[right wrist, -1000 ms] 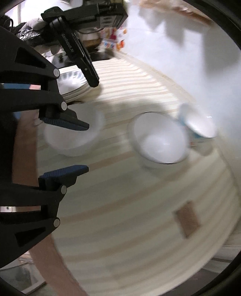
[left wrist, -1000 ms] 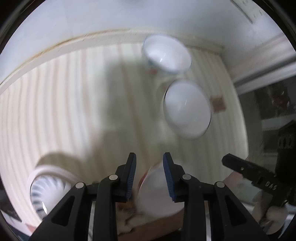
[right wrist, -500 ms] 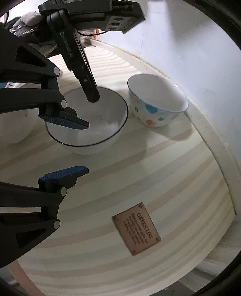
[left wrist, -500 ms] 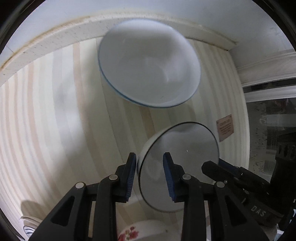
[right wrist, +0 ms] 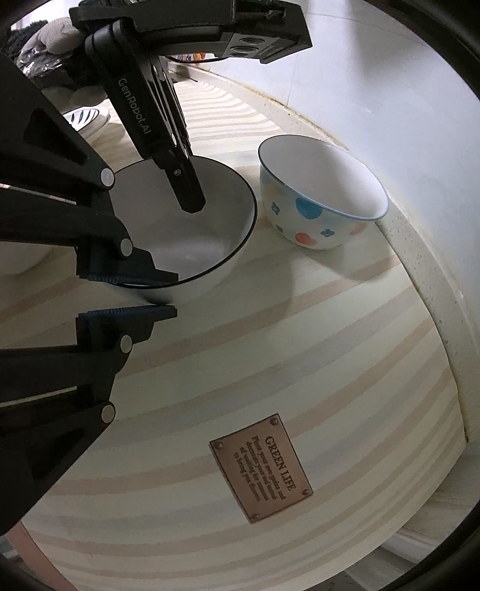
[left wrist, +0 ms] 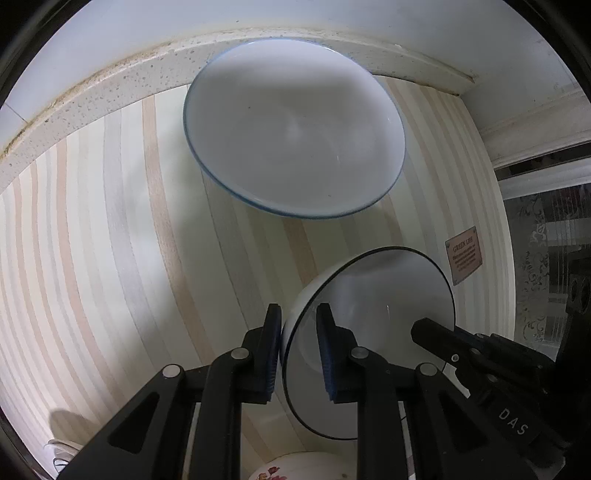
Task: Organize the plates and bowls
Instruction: 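Carry the white bowl with both tools and lower it into the black-rimmed bowl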
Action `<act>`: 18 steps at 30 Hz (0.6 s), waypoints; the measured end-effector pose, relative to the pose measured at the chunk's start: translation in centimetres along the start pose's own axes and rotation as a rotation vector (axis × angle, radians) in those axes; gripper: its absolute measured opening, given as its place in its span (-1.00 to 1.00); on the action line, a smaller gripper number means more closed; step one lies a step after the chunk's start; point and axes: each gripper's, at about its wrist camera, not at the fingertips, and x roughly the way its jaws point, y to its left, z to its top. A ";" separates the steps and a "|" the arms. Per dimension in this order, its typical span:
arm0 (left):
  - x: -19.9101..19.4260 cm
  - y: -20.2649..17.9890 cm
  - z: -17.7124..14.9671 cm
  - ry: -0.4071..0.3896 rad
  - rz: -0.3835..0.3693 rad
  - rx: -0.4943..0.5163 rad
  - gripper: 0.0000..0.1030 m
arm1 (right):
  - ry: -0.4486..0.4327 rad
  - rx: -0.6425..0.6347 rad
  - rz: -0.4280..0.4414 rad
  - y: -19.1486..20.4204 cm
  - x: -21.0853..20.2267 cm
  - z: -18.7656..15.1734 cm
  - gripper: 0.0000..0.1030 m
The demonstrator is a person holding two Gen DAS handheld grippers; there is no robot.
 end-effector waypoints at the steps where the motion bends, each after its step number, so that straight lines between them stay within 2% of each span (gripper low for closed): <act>1: 0.0 -0.1 0.0 -0.001 -0.001 -0.003 -0.67 | 0.001 -0.002 -0.003 0.2 0.1 0.0 -0.78; 4: -0.7 -0.3 -0.3 -0.004 0.001 -0.001 -0.67 | 0.007 -0.007 -0.006 0.7 0.1 0.1 -0.78; 11: -4.8 -0.9 -1.8 -0.047 -0.003 0.020 -0.67 | -0.021 -0.039 0.016 1.5 -3.3 -0.4 -0.78; 18: -8.8 -1.0 -5.4 -0.049 -0.002 0.038 -0.67 | -0.036 -0.069 0.045 3.4 -7.0 -2.9 -0.78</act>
